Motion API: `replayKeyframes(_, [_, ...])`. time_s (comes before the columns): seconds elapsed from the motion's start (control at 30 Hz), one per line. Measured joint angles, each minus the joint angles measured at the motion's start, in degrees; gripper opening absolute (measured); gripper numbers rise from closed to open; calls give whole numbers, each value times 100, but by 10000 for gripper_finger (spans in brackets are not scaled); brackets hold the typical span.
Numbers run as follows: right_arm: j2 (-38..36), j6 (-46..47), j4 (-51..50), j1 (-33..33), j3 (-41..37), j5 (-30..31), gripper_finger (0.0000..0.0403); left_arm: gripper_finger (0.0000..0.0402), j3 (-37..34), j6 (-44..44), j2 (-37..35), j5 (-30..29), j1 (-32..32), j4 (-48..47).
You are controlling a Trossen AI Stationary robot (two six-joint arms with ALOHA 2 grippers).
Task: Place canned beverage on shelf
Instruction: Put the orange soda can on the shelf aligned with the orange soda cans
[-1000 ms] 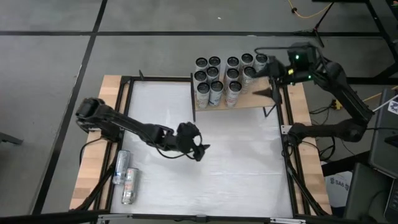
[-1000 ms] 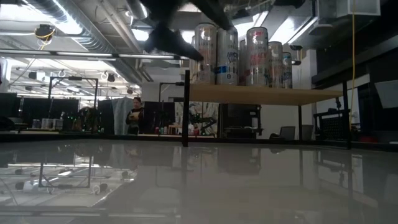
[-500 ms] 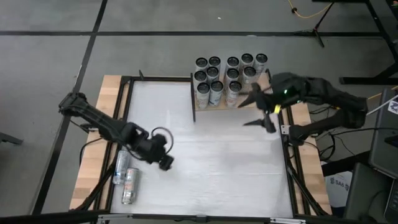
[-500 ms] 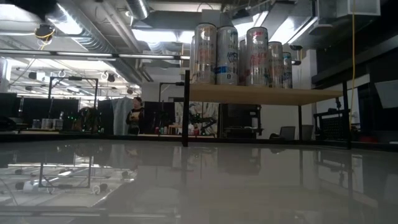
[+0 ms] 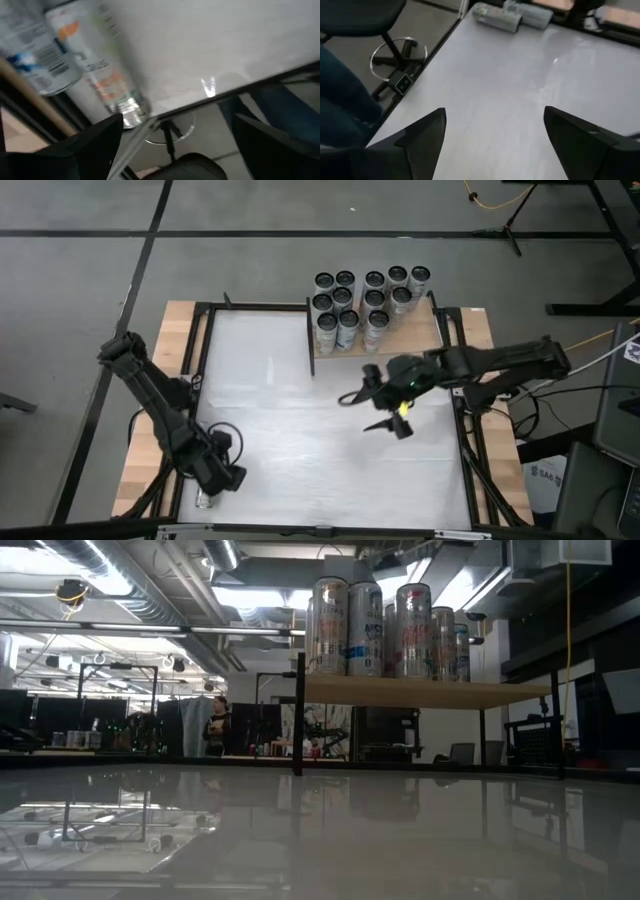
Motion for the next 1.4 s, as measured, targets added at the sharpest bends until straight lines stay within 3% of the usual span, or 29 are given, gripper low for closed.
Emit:
replayKeyframes(0.2, [533, 0, 294, 213, -42, 6, 324, 365, 0, -603, 431, 34, -558, -13])
replayKeyframes(0.57, [1096, 0, 320, 209, -42, -6, 324, 365, 0, -815, 1148, 30, -1048, -27])
replayKeyframes(1.23, [1123, 0, 309, 204, -42, -17, 324, 364, 0, -756, 2341, -12, -1240, 202])
replayKeyframes(1.4, [1123, 0, 306, 204, -42, -17, 324, 339, 0, -763, 2357, -7, -1212, 306])
